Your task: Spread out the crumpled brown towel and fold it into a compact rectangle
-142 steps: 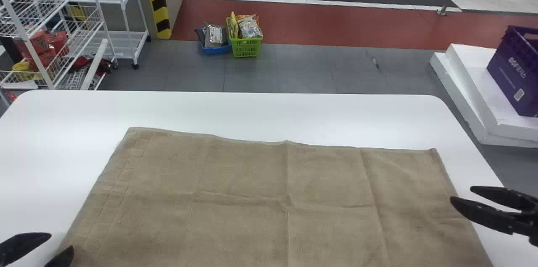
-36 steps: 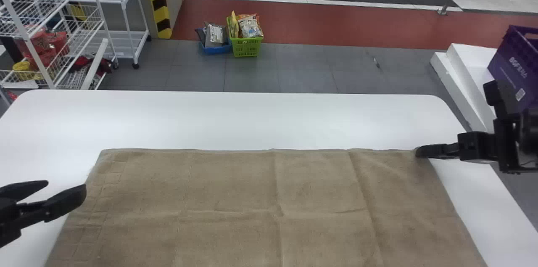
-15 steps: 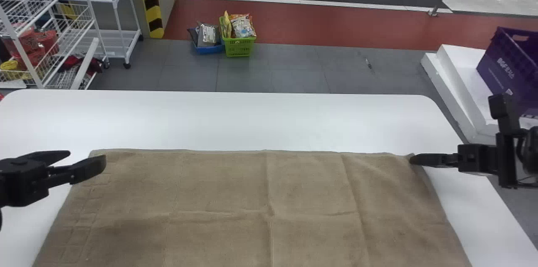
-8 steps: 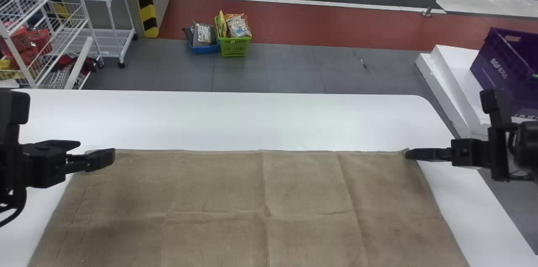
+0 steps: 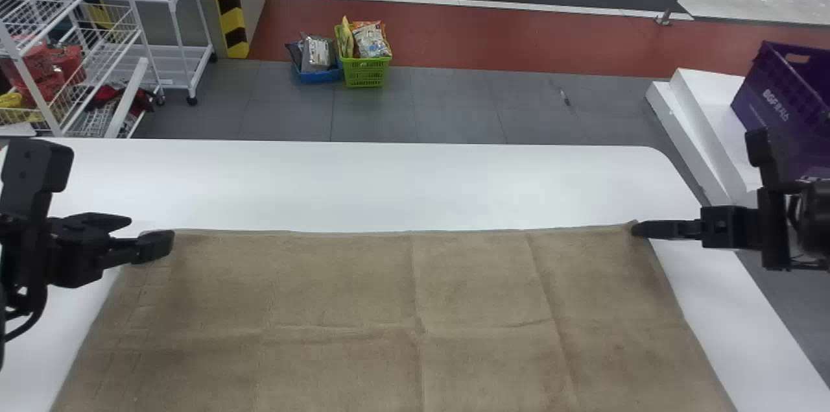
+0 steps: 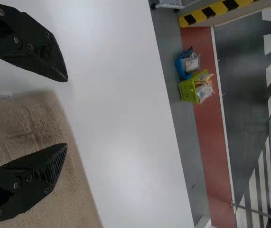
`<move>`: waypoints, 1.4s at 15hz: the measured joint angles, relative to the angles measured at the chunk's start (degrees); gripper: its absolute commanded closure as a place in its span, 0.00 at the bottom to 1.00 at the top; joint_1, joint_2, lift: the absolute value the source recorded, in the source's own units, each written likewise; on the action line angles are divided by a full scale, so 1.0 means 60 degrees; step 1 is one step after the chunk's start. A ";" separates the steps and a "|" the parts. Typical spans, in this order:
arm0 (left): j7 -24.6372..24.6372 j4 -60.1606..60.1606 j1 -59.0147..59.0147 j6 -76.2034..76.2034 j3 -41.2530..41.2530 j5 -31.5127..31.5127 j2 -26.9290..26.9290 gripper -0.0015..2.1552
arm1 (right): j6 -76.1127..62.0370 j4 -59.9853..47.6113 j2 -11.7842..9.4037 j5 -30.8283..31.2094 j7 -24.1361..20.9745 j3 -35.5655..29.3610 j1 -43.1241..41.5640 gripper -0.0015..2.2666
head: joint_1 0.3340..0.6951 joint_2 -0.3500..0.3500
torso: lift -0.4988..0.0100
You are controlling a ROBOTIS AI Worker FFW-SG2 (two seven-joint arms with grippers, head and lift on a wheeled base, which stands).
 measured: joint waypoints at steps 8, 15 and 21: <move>-0.0060 0.0346 0.0008 -0.0286 -0.0007 -0.0015 0.0234 0.24 | -0.0425 0.0554 0.0057 0.0019 -0.0136 0.0275 -0.0374 0.55 | 1.00 0.37 | 0.73; -0.0682 0.0300 0.0003 -0.1150 -0.0520 -0.0652 0.0232 0.22 | -0.0453 0.0665 0.0057 0.0017 -0.0150 0.0283 -0.0418 0.55 | 1.00 0.33 | 0.73; -0.1758 0.0047 -0.0050 -0.1505 -0.1002 -0.2430 0.0353 0.22 | -0.0532 0.0772 0.0034 0.0014 -0.0138 0.0197 -0.0413 0.55 | 1.00 0.31 | 0.73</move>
